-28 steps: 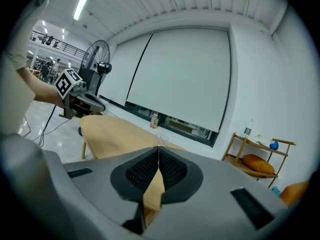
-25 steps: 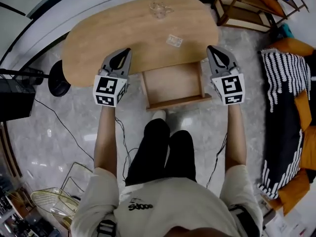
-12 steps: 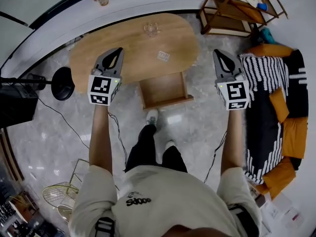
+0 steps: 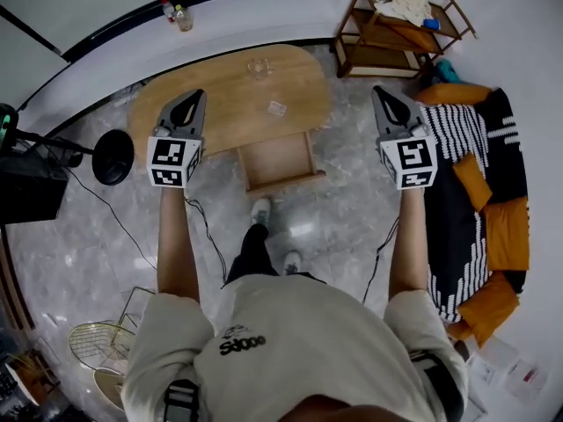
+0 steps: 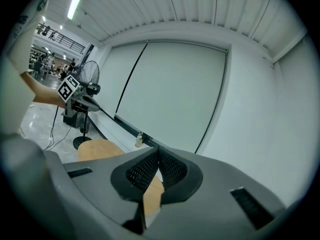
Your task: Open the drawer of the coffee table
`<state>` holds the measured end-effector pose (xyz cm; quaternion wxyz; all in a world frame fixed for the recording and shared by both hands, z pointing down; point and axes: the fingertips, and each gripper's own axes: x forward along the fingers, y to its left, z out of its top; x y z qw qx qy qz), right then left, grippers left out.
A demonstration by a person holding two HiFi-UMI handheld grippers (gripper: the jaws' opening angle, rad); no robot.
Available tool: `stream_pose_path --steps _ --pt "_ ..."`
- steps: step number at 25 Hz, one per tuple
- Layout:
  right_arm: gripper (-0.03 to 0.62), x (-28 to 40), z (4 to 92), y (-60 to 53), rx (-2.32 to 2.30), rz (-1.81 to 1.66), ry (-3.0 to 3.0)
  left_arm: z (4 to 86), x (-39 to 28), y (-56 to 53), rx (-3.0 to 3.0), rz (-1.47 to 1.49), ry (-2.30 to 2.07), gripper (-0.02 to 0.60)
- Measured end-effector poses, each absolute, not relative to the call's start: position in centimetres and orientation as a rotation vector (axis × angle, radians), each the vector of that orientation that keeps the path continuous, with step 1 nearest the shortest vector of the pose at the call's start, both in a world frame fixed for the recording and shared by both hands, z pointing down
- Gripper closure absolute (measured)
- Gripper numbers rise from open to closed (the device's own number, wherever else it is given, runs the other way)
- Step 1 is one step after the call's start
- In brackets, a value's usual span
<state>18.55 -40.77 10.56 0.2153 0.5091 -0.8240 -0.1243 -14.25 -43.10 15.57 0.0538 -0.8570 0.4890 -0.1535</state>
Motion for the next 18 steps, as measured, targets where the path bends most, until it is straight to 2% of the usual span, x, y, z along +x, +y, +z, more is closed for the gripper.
stream_pose_path --steps 18 --pt "0.588 14.0 4.4 -19.8 1.339 -0.434 -2.416 8.2 -14.5 -19.7 -2.546 -0.456 1.492 0.563"
